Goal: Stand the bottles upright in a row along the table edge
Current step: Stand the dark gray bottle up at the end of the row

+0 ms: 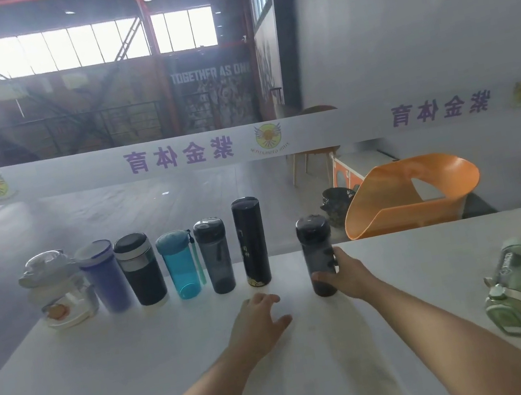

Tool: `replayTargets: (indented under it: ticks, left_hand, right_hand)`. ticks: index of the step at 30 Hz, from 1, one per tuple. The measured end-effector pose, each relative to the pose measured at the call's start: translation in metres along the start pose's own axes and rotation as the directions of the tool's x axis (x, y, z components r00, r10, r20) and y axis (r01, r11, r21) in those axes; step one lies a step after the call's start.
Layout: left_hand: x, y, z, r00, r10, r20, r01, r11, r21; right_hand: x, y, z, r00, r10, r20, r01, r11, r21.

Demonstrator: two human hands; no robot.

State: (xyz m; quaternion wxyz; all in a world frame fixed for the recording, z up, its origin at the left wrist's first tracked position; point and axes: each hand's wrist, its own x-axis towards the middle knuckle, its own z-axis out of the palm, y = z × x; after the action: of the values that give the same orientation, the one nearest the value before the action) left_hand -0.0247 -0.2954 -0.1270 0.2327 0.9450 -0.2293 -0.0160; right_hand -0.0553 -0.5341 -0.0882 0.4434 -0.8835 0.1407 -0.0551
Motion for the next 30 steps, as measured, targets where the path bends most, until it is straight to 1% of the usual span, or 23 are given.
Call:
replayTargets:
  ticks: [3, 5, 8, 15, 19, 21, 24, 26, 28, 30]
  left_hand:
    - [0.005, -0.013, 0.004, 0.998, -0.014, 0.061, 0.009, 0.997, 0.083]
    - [0.009, -0.017, 0.003, 0.998, 0.004, 0.065, -0.012, 0.991, 0.131]
    - [0.015, -0.020, 0.001, 0.998, 0.024, 0.064, -0.033, 0.988, 0.153]
    - [0.023, -0.029, 0.005, 0.999, 0.034, 0.031, -0.038, 0.990, 0.133]
    - [0.024, -0.029, 0.005, 0.999, 0.034, 0.038, -0.039, 0.991, 0.130]
    - [0.024, -0.028, 0.003, 0.998, 0.033, 0.046, -0.039, 0.990, 0.134]
    - [0.025, -0.020, 0.003, 0.997, 0.044, 0.061, -0.052, 0.990, 0.135]
    - [0.028, -0.011, 0.005, 0.997, 0.063, 0.041, -0.067, 0.992, 0.110]
    - [0.033, 0.005, 0.008, 0.995, 0.096, 0.023, -0.098, 0.992, 0.076]
    - [0.038, 0.029, 0.014, 0.991, 0.134, 0.024, -0.135, 0.989, 0.057]
  right_hand:
    - [0.015, -0.003, 0.012, 1.000, 0.028, -0.008, -0.027, 0.997, 0.076]
    - [0.027, -0.004, 0.019, 0.999, 0.032, -0.021, -0.030, 0.995, 0.095]
    - [0.040, -0.009, 0.028, 0.999, 0.020, -0.038, -0.015, 0.993, 0.114]
    - [0.068, -0.012, 0.052, 0.998, 0.052, -0.029, -0.050, 0.996, 0.079]
    - [0.074, -0.014, 0.054, 0.998, 0.050, -0.034, -0.048, 0.996, 0.074]
    - [0.072, -0.015, 0.054, 0.999, 0.049, -0.014, -0.048, 0.996, 0.069]
    - [0.065, -0.011, 0.045, 0.999, 0.037, 0.013, -0.037, 0.999, -0.002]
    - [0.057, -0.008, 0.028, 0.999, 0.018, -0.035, -0.021, 0.996, -0.088]
    - [0.048, -0.002, 0.000, 0.992, -0.016, -0.124, -0.002, 0.990, -0.141]
    - [0.035, 0.009, -0.037, 0.979, -0.018, -0.201, -0.020, 0.982, -0.188]
